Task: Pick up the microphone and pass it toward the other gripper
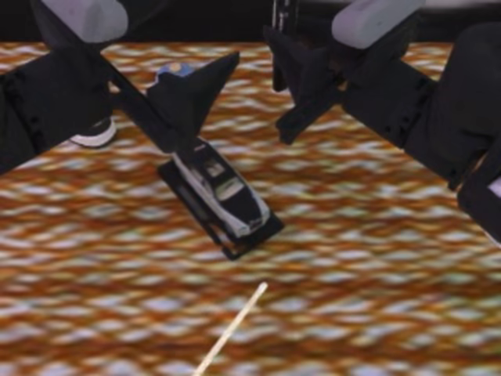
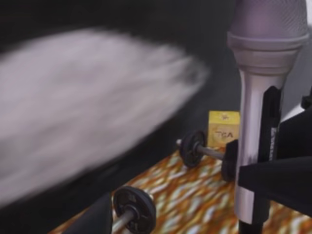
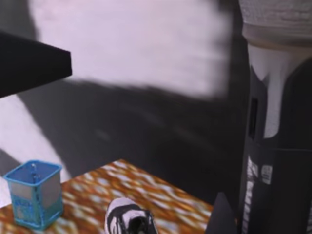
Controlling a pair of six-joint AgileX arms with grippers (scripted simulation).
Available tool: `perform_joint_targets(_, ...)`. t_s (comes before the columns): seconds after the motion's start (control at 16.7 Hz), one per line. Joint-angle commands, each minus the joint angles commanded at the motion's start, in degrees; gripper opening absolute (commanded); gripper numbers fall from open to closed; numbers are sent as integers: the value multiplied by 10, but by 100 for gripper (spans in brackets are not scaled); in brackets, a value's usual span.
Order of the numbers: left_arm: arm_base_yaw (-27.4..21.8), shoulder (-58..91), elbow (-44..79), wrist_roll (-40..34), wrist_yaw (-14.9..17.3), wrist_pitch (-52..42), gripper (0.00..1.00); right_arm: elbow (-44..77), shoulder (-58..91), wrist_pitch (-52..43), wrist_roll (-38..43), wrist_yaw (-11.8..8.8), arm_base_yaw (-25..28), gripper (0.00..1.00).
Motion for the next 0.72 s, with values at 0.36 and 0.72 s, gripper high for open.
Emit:
perform_joint_targets(0.36, -4, 13, 7, 0, 6, 3, 100, 0, 0, 0, 0, 0, 0, 0)
perform_joint_targets(0.72, -42, 111, 81, 0, -27, 32, 100, 0, 0, 0, 0, 0, 0, 0)
